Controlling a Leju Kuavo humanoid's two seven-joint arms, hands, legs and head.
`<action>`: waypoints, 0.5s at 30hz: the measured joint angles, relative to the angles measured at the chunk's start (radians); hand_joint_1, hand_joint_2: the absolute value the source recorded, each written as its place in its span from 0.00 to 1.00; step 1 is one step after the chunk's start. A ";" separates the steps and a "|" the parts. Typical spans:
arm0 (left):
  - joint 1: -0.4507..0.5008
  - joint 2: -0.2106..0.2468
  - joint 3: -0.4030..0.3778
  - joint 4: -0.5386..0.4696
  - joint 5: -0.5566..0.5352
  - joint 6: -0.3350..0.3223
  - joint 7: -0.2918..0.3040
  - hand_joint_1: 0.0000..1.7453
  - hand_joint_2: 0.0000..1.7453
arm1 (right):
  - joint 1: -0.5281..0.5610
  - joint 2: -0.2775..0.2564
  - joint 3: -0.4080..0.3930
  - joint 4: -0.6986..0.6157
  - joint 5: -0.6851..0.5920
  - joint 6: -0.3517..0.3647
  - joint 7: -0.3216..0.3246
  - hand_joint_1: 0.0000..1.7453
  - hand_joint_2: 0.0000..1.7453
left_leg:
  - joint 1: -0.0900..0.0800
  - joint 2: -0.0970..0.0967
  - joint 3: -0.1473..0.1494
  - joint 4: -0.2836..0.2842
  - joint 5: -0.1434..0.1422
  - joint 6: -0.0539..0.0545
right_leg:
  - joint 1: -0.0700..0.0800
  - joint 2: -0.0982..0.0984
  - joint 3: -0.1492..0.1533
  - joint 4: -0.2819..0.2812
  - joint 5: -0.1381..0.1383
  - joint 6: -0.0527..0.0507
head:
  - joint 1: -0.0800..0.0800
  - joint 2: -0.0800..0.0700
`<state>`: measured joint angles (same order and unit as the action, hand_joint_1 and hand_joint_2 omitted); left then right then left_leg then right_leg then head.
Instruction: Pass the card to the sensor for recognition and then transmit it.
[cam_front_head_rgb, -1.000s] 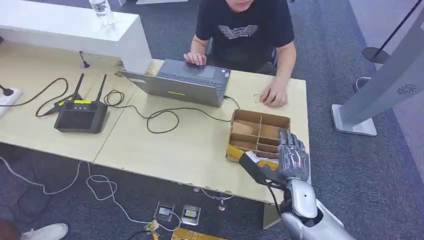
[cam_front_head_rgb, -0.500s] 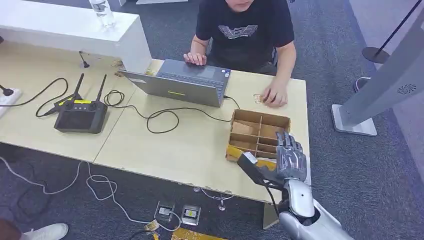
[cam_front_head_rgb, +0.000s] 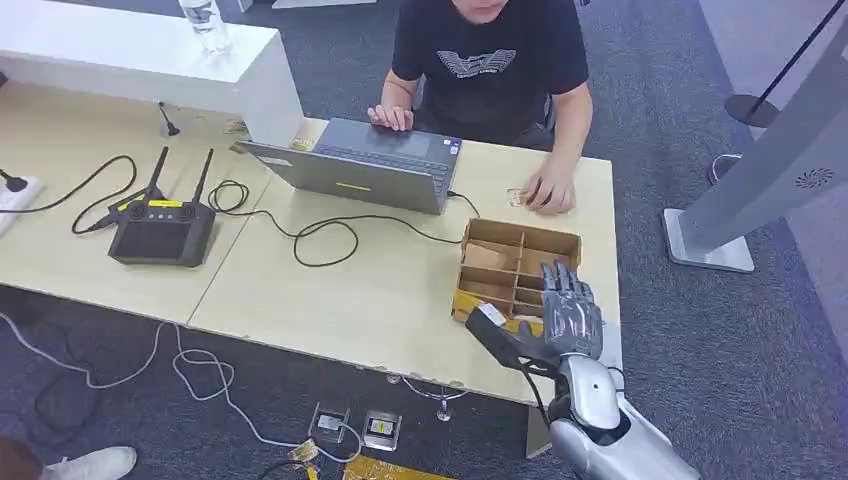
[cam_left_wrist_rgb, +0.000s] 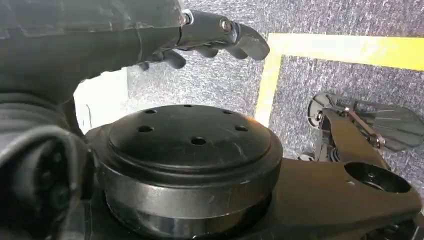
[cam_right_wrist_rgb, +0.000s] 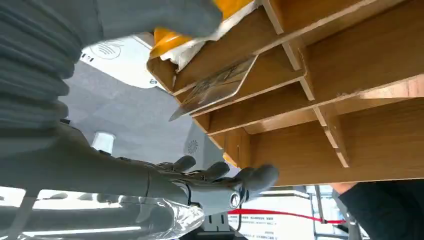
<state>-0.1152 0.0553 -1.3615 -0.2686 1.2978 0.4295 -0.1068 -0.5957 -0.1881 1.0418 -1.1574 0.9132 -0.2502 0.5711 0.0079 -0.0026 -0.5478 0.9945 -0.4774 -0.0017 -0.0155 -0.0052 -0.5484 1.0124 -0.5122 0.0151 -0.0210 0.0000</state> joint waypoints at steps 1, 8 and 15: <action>0.000 0.000 0.000 0.000 0.000 0.000 0.000 0.00 0.00 | -0.001 0.001 0.002 0.003 -0.002 0.000 -0.003 1.00 1.00 | 0.000 0.000 0.000 0.000 0.000 0.000 | 0.000 0.000 0.000 0.000 0.000 0.000 | 0.000 0.000; -0.001 0.000 0.000 0.000 0.000 -0.002 0.001 0.00 0.00 | -0.004 0.003 0.011 0.021 -0.010 -0.010 -0.010 1.00 1.00 | 0.000 0.000 0.000 0.000 0.000 0.000 | 0.000 0.000 0.000 0.000 0.000 0.000 | 0.000 0.000; -0.001 0.000 0.000 0.000 0.000 -0.008 0.002 0.00 0.00 | -0.014 0.015 0.013 0.038 -0.010 -0.011 -0.021 1.00 1.00 | 0.000 0.000 0.000 0.000 0.000 0.000 | 0.000 0.000 0.000 0.000 0.000 0.000 | 0.000 0.000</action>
<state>-0.1166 0.0557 -1.3615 -0.2686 1.2978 0.4219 -0.1045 -0.6093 -0.1736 1.0552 -1.1196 0.9037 -0.2609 0.5501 0.0079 -0.0025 -0.5476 0.9945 -0.4774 -0.0017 -0.0155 -0.0052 -0.5484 1.0124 -0.5123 0.0150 -0.0210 0.0000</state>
